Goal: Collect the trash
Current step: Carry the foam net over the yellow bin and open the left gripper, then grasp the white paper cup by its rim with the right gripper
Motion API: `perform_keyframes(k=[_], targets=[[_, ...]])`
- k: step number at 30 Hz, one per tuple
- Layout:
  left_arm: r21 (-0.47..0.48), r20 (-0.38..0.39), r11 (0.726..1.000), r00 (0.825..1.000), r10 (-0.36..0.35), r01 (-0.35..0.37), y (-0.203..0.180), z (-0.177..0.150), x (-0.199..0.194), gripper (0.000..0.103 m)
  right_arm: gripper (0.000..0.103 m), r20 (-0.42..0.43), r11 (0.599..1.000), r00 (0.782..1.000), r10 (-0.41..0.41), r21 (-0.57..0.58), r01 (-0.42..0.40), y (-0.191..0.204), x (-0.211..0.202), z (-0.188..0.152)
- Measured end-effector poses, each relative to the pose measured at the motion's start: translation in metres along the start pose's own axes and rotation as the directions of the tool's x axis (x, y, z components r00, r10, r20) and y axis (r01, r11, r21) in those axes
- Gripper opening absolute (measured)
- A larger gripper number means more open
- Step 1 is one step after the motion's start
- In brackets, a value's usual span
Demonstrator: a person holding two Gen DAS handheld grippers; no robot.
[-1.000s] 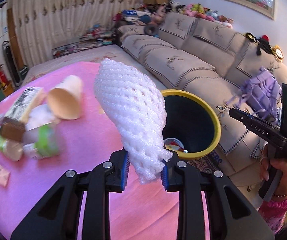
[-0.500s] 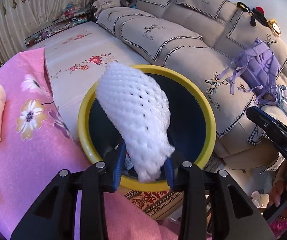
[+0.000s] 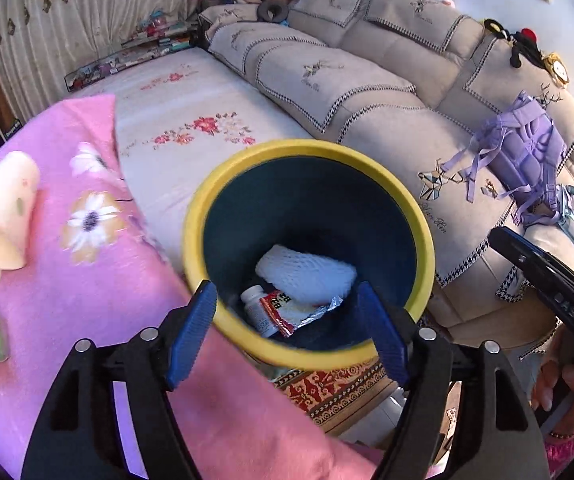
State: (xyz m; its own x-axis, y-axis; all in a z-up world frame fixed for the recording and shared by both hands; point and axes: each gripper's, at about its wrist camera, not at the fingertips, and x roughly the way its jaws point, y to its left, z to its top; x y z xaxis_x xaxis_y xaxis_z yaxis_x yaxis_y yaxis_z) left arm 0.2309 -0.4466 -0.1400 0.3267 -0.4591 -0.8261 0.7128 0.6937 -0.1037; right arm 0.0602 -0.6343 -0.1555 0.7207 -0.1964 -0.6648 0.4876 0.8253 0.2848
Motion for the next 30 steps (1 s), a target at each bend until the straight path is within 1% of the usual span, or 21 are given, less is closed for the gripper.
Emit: perform_keyframes(k=[4,6,9,12,15,17,20,25,27,30], targets=[[-0.038,0.062,0.999,0.998,-0.002,0.004,0.022,-0.025,-0.047,0.08,0.026,-0.005,1.0,1.0,0.015,-0.023,-0.015,0.014,0.001,0.0],[-0.065,0.097,0.998,0.995,0.019,-0.013,0.036,-0.04,-0.073,0.083,0.026,-0.01,0.999,0.999,0.033,-0.042,-0.034,0.027,0.002,0.0],[-0.117,0.157,0.992,0.985,0.072,-0.054,0.06,-0.066,-0.115,0.088,0.026,-0.025,0.994,0.997,0.073,-0.085,-0.075,0.055,0.007,0.0],[-0.178,0.201,0.977,0.968,0.152,-0.117,0.085,-0.091,-0.152,0.089,0.026,-0.049,0.982,0.992,0.118,-0.144,-0.124,0.093,0.013,-0.003],[-0.239,0.222,0.953,0.945,0.239,-0.184,0.112,-0.119,-0.185,0.09,0.026,-0.074,0.964,0.982,0.174,-0.19,-0.186,0.132,0.018,-0.004],[-0.287,0.23,0.935,0.933,0.277,-0.207,0.131,-0.138,-0.205,0.091,0.027,-0.09,0.949,0.974,0.205,-0.225,-0.221,0.16,0.021,-0.005],[-0.344,0.236,0.914,0.922,0.306,-0.215,0.159,-0.161,-0.226,0.091,0.026,-0.111,0.922,0.963,0.245,-0.281,-0.267,0.203,0.025,-0.006],[-0.396,0.246,0.89,0.908,0.34,-0.226,0.194,-0.189,-0.249,0.091,0.027,-0.121,0.886,0.954,0.274,-0.355,-0.3,0.269,0.033,0.0],[-0.41,0.248,0.884,0.906,0.343,-0.223,0.203,-0.196,-0.253,0.091,0.027,-0.123,0.874,0.952,0.281,-0.377,-0.306,0.29,0.04,0.002],[-0.432,0.249,0.878,0.908,0.337,-0.207,0.208,-0.204,-0.254,0.091,0.026,-0.123,0.87,0.96,0.253,-0.405,-0.282,0.318,0.059,0.007]])
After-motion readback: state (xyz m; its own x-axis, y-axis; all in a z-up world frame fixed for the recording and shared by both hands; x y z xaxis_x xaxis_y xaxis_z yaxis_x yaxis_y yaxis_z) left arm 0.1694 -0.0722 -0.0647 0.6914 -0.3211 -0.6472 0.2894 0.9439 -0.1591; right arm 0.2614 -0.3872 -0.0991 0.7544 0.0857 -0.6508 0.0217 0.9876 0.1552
